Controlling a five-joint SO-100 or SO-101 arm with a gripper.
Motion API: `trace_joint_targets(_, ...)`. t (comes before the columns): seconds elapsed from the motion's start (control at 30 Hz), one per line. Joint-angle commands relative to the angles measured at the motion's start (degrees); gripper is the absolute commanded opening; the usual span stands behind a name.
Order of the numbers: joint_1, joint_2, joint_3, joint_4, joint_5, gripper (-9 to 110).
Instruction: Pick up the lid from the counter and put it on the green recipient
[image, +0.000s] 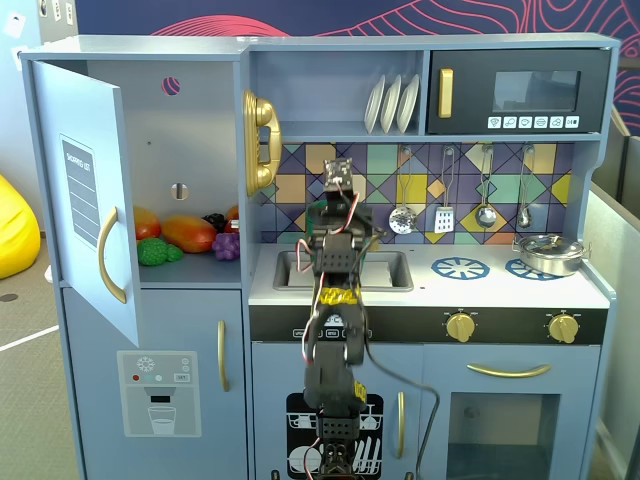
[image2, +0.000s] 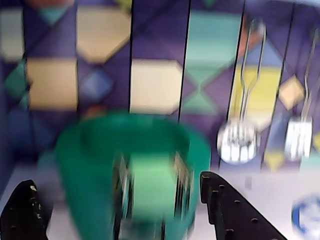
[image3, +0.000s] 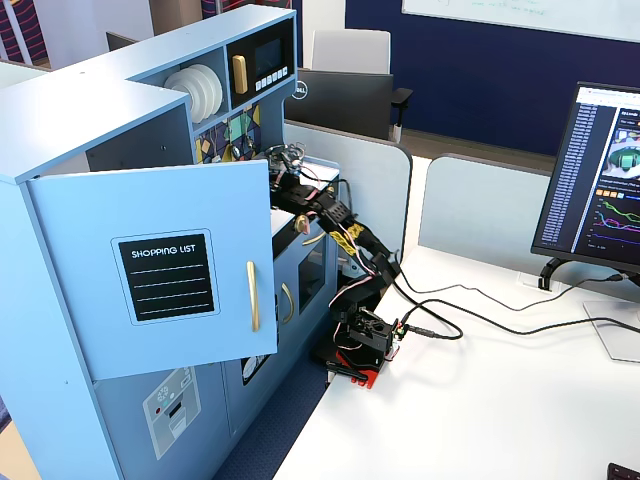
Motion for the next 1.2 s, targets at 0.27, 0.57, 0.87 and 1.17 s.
trace_joint_targets(0.27, 2.29, 30.94, 35.95, 20.48, 1.05, 15)
trace_joint_targets(0.57, 2.81, 33.31, 64.07, 18.54, 0.53, 0)
trace_joint_targets(0.87, 1.76, 39.11, 71.89, 34.80, 7.38, 0)
trace_joint_targets(1.17, -0.26, 41.48, 71.89, 46.67, 11.87, 0)
